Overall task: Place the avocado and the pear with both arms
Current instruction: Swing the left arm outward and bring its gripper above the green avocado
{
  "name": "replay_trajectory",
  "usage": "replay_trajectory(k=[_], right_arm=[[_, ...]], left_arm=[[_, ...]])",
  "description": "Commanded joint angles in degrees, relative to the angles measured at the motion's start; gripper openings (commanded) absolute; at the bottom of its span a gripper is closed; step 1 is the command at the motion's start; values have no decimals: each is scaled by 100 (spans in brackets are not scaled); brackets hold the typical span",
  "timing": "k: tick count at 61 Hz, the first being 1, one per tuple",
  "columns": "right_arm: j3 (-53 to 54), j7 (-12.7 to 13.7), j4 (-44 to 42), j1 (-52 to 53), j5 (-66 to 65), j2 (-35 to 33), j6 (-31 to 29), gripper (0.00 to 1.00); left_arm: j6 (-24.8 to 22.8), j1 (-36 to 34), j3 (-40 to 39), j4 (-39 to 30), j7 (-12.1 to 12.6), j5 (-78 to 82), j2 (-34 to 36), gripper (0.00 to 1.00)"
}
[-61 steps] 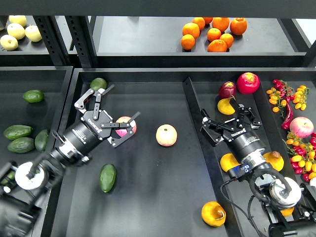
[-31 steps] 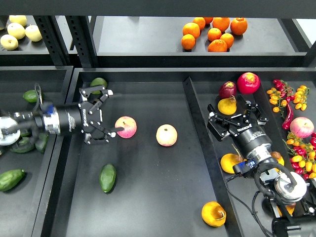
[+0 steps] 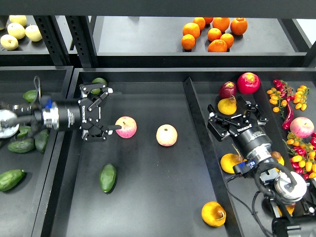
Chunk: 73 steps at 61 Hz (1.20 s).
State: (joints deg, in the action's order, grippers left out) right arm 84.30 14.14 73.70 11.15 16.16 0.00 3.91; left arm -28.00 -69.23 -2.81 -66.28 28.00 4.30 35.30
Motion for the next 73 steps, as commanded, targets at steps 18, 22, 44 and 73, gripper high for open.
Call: replay_trajectory(k=[18, 22, 44, 73], right_arm=[[69, 1, -163, 159, -25, 0, 57, 100], [69, 1, -163, 159, -51, 0, 57, 100], [78, 1, -163, 150, -77, 0, 40, 100], [131, 28, -189, 133, -69, 0, 13, 100]], left_arm=[[0, -636, 1853, 53, 0, 808, -762, 99], [0, -636, 2003, 115, 0, 958, -841, 99], [0, -609, 2276, 1204, 0, 1828, -1447, 99], [0, -100, 2337, 1820, 0, 2690, -1852, 99]])
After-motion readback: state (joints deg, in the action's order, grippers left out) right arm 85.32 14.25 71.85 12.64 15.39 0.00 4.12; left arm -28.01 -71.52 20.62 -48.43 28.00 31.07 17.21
